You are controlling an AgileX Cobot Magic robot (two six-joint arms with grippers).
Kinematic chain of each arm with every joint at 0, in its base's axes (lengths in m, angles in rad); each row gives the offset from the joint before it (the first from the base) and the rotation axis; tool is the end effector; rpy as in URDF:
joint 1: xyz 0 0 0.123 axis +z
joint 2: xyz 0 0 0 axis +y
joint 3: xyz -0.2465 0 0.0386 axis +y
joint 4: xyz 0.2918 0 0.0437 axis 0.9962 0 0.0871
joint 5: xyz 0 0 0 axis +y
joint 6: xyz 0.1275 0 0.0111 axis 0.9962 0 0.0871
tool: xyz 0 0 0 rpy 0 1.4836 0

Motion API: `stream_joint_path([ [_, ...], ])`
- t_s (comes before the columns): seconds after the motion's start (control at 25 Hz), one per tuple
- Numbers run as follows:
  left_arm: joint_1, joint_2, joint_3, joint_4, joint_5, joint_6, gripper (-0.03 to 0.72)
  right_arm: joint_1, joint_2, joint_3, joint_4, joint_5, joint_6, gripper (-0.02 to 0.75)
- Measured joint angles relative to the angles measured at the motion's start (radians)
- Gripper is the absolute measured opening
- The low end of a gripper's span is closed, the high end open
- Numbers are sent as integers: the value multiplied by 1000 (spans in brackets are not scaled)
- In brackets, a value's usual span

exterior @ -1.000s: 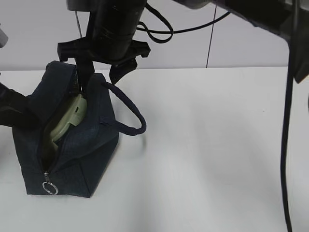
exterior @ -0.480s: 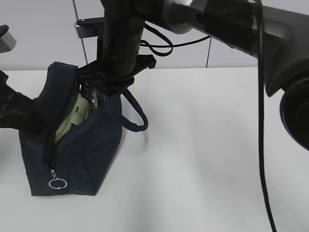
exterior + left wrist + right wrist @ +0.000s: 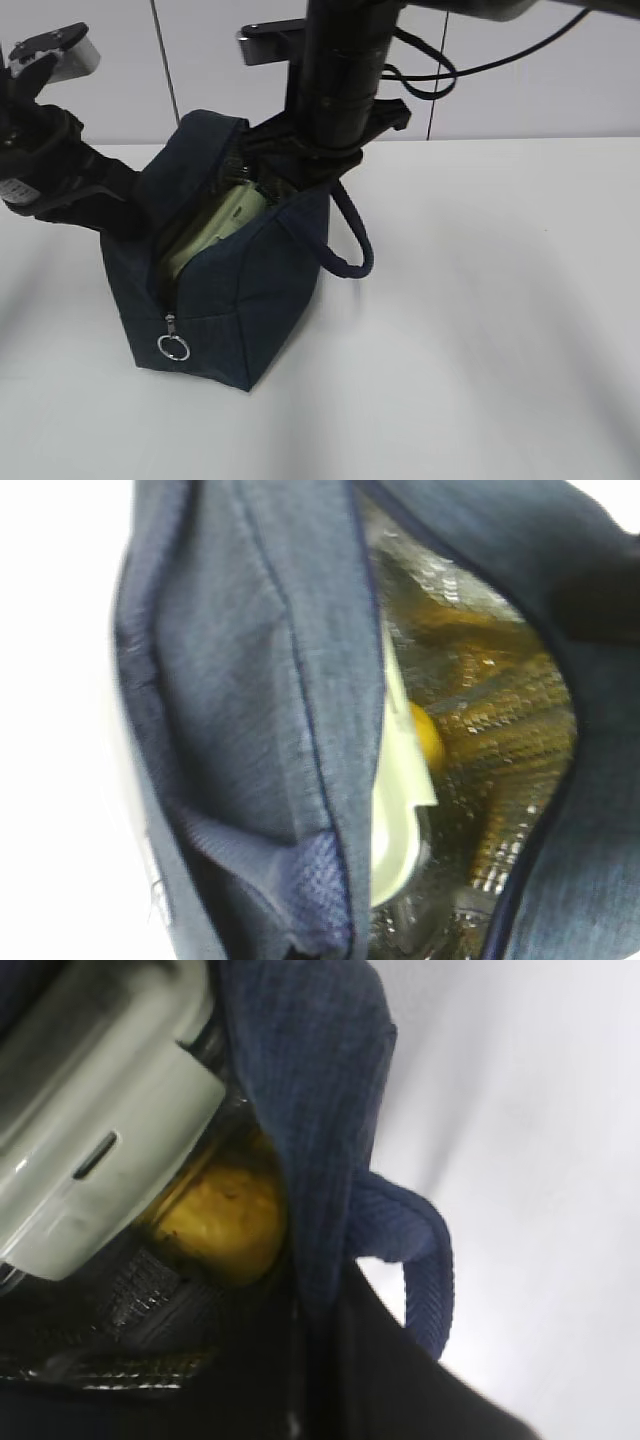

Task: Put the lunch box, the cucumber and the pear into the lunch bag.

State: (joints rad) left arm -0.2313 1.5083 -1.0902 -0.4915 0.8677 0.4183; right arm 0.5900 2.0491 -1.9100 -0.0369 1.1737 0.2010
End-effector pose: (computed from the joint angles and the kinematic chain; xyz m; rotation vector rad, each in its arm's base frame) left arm 0.3377 -0.1269 0.1846 0.5322 2.6347 -0.5422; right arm 0.4063 0.2668 0.2065 -0.5538 2.7506 0.1412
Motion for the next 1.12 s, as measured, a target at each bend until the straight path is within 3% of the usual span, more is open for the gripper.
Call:
stream_joint_path([
  [0.36, -125, 106, -69, -12, -46, -24, 1, -76, -355, 581, 67, -344, -54, 4],
  [0.64, -142, 114, -72, -15, -58, -31, 28, -76, -385, 634, 88, -425, -85, 24],
  [0.68, -142, 114, -72, -15, -59, -31, 61, -76, -385, 634, 102, -436, -107, 52],
  [0.76, -142, 114, -72, -13, -59, -31, 155, -76, -385, 634, 143, -470, -168, 197],
  [0.84, -142, 112, -72, -15, -70, -28, 280, -76, -394, 634, 205, -501, -247, 421],
  [0.88, -142, 106, -70, -17, -78, -18, 326, -76, -397, 634, 228, -508, -278, 497],
  [0.96, -142, 77, -66, -19, -101, 1, 400, -76, -407, 634, 255, -515, -332, 595],
  [1.12, -142, -45, -9, -71, -191, 69, 428, -76, -460, 635, 269, -551, -379, 597],
])
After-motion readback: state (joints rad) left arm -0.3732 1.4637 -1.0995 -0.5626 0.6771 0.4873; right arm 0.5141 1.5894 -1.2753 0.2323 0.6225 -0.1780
